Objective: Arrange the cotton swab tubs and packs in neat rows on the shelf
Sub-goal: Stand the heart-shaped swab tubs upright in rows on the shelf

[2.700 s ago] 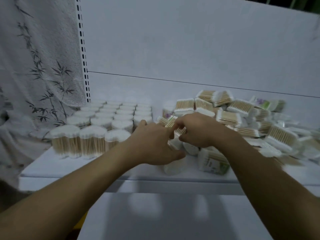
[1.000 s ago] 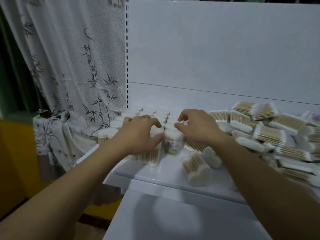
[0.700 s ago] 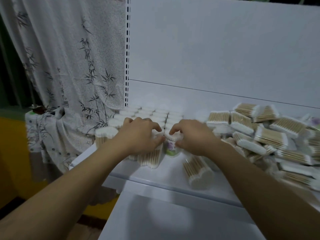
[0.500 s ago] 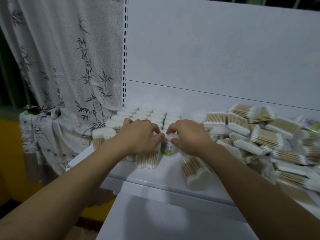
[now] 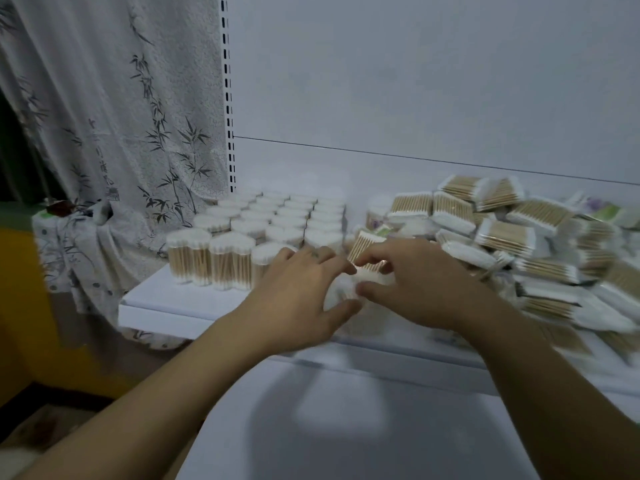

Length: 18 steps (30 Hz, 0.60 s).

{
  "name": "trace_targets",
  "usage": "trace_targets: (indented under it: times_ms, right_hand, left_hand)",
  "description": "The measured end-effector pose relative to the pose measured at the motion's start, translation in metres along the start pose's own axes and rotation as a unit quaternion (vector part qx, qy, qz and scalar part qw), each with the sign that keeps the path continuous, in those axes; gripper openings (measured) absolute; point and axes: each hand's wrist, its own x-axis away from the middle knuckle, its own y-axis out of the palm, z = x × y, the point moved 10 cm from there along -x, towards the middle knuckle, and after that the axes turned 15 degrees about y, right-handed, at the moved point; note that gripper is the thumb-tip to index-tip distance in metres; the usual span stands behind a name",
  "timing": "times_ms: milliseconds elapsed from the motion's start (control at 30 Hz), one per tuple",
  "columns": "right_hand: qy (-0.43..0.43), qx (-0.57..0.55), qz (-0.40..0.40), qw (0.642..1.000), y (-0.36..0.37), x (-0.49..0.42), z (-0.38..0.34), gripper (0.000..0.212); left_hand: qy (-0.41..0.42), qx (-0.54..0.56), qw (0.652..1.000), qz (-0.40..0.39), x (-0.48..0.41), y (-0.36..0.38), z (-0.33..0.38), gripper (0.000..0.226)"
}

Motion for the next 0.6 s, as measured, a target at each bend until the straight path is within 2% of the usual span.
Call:
trace_targets:
  times_ms: [133, 267, 433, 600]
  right_hand:
    - [0.012, 0.016, 0.017, 1.000, 0.012, 0.016, 0.008, 0.039]
    - [0.032, -0.127, 0.067, 0.989, 0.015, 0.024, 0.018, 0.035]
    - [0.025, -0.302, 0.132, 0.944, 0.026, 0.035, 0.027, 0.030]
    - [0.065, -0.385, 0.168, 0.905, 0.052, 0.048, 0.046, 0.036]
  left_hand:
    - [-0.034, 0.138, 0.990, -0.001, 0.004, 0.034, 0.012, 0.070]
    - [-0.074, 0.178, 0.980, 0.039, 0.007, 0.056, 0.011, 0.082]
    - [-0.086, 0.153, 0.981, 0.085, 0.008, 0.059, 0.011, 0.074]
    - [-0.178, 0.202, 0.959, 0.083, 0.015, 0.068, -0.003, 0.073]
